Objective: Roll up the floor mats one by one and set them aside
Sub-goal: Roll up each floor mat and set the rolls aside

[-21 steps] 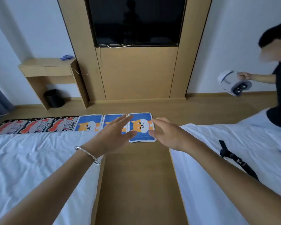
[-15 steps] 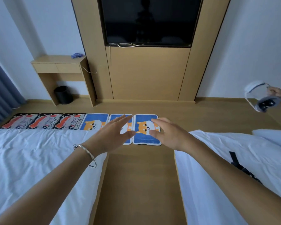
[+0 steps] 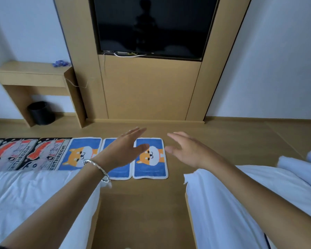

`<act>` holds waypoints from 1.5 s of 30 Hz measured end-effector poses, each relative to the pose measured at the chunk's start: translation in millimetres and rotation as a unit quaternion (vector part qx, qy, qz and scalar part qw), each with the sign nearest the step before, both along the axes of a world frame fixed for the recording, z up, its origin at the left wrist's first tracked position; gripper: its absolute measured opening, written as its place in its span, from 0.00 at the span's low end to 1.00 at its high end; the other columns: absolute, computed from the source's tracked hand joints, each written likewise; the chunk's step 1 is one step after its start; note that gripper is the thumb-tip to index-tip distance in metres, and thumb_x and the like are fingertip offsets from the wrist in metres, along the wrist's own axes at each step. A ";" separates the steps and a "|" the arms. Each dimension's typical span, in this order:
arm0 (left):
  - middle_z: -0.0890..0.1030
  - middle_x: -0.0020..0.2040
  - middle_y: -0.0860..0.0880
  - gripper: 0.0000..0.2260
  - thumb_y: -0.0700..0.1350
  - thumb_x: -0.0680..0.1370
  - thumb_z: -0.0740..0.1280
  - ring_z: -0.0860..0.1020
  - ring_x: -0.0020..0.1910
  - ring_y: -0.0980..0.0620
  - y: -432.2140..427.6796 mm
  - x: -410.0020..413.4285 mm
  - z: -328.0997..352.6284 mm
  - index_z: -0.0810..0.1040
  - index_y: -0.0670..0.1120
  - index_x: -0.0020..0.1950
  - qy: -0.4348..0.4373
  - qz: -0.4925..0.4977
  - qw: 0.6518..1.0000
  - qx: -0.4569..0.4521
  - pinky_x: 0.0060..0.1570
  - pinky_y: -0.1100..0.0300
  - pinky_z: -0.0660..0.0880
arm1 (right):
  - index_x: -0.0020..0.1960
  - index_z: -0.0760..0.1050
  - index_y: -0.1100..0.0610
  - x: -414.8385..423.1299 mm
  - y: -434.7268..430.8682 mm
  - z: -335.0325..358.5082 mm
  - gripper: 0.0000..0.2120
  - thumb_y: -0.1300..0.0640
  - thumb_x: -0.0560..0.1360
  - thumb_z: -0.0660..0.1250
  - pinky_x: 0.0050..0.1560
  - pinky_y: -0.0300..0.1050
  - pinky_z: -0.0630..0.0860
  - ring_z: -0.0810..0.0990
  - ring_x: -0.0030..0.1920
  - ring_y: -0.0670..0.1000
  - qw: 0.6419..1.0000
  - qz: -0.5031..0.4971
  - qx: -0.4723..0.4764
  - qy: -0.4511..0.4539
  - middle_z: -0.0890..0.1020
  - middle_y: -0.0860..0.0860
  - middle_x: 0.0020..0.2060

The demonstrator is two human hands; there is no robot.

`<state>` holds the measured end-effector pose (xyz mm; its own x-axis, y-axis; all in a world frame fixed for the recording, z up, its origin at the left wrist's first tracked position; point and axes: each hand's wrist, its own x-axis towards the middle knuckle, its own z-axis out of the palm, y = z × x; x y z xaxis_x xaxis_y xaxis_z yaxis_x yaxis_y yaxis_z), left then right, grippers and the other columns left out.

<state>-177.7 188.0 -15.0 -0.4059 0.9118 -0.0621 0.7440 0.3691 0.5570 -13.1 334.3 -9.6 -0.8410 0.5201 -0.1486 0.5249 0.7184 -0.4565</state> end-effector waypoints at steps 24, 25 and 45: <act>0.57 0.76 0.57 0.25 0.57 0.79 0.58 0.57 0.74 0.55 264.5 -189.9 -37.4 0.56 0.58 0.75 0.005 -0.064 0.997 -0.032 0.70 0.55 0.57 | 0.77 0.56 0.49 -188.4 242.9 -39.1 0.29 0.41 0.79 0.57 0.70 0.47 0.62 0.61 0.73 0.46 0.999 -0.012 -0.030 -0.016 0.59 0.45 0.74; 0.57 0.76 0.57 0.25 0.58 0.79 0.58 0.57 0.74 0.55 277.7 -197.5 -41.0 0.56 0.58 0.75 0.009 -0.053 0.998 -0.032 0.70 0.55 0.57 | 0.77 0.56 0.49 -198.9 259.9 -43.9 0.29 0.41 0.79 0.56 0.70 0.46 0.62 0.61 0.73 0.46 0.999 -0.001 -0.032 -0.014 0.59 0.45 0.74; 0.67 0.72 0.52 0.22 0.51 0.80 0.60 0.66 0.68 0.51 488.3 -319.0 -335.5 0.61 0.54 0.74 -0.046 0.039 0.970 -0.237 0.62 0.59 0.63 | 0.69 0.69 0.56 -329.7 497.4 -354.1 0.20 0.48 0.81 0.58 0.60 0.44 0.67 0.70 0.65 0.52 0.968 0.059 -0.184 -0.163 0.70 0.53 0.67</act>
<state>-496.8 676.4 -350.5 -0.4456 0.7391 -0.5052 0.6585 0.6529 0.3743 -342.8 831.7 -363.8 -0.7691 0.2848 -0.5721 0.6078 0.6027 -0.5171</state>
